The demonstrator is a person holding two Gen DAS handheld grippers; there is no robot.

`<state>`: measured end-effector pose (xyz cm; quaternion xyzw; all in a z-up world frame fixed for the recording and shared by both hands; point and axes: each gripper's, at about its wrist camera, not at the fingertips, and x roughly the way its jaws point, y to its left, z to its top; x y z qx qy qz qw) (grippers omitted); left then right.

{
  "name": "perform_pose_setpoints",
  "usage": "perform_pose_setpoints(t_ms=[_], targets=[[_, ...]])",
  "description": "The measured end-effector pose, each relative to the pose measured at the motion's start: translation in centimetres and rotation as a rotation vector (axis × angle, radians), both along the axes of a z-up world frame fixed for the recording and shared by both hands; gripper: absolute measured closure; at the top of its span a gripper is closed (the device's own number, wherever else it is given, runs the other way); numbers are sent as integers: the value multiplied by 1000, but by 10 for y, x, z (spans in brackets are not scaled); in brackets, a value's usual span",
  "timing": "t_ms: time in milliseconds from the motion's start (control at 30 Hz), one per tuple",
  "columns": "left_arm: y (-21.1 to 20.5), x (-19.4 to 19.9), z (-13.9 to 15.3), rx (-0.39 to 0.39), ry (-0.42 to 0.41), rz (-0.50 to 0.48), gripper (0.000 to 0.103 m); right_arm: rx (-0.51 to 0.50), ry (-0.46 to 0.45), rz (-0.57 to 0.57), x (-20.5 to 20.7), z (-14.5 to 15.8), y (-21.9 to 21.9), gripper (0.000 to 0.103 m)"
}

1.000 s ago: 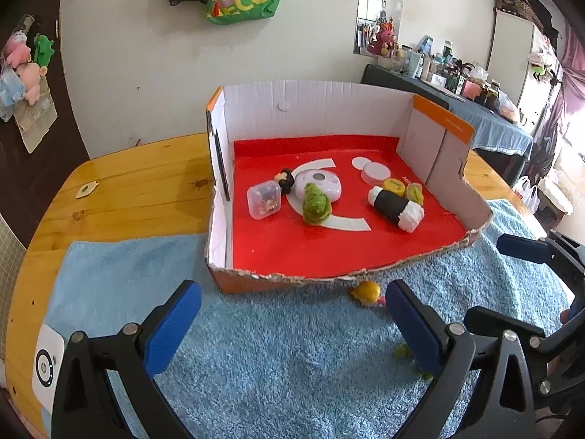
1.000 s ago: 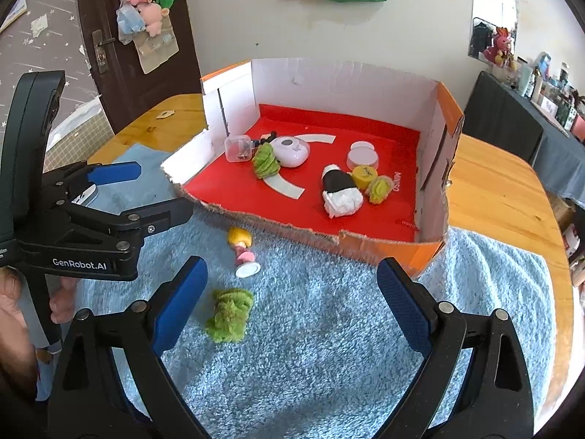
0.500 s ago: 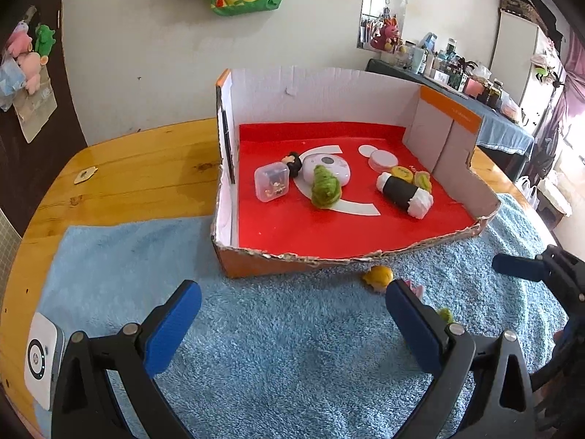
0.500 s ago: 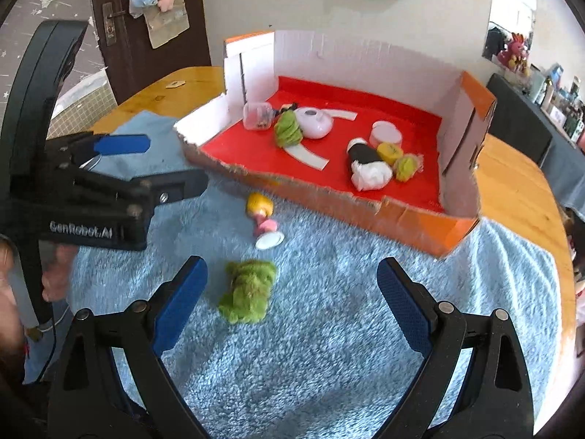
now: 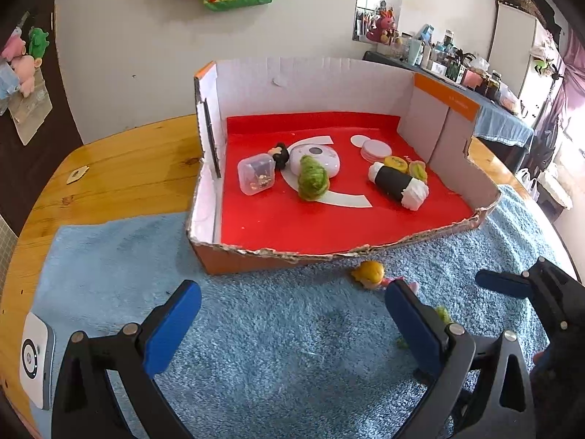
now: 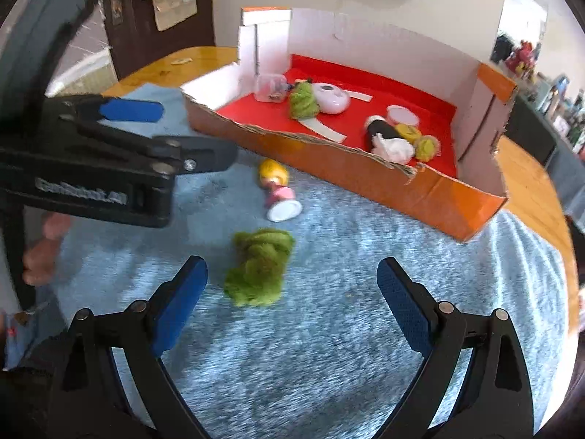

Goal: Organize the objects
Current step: 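Move the right tool to the second green fuzzy toy while the left tool approaches the yellow-and-pink toy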

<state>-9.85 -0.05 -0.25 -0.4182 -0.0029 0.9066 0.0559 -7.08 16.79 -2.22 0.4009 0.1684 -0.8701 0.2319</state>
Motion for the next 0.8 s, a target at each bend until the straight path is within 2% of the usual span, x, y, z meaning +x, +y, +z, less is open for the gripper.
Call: perform_pose_setpoints(t_ms=[100, 233, 300, 467, 633, 800], targets=[[3, -1, -1, -8, -3, -8, 0, 34, 36, -76, -8, -2, 12, 8], [7, -3, -4, -6, -7, -26, 0, 69, 104, -234, -20, 6, 41, 8], [10, -3, -5, 5, -9, -44, 0, 59, 110, -260, -25, 11, 52, 8], [23, -4, -6, 19, 0, -116, 0, -33, 45, -197, -31, 12, 59, 8], [29, -6, -10, 16, 8, -169, 0, -61, 5, -161, -36, 6, 54, 10], [31, -6, -12, 21, 20, -213, 2, -51, -7, -127, -36, 4, 50, 32]])
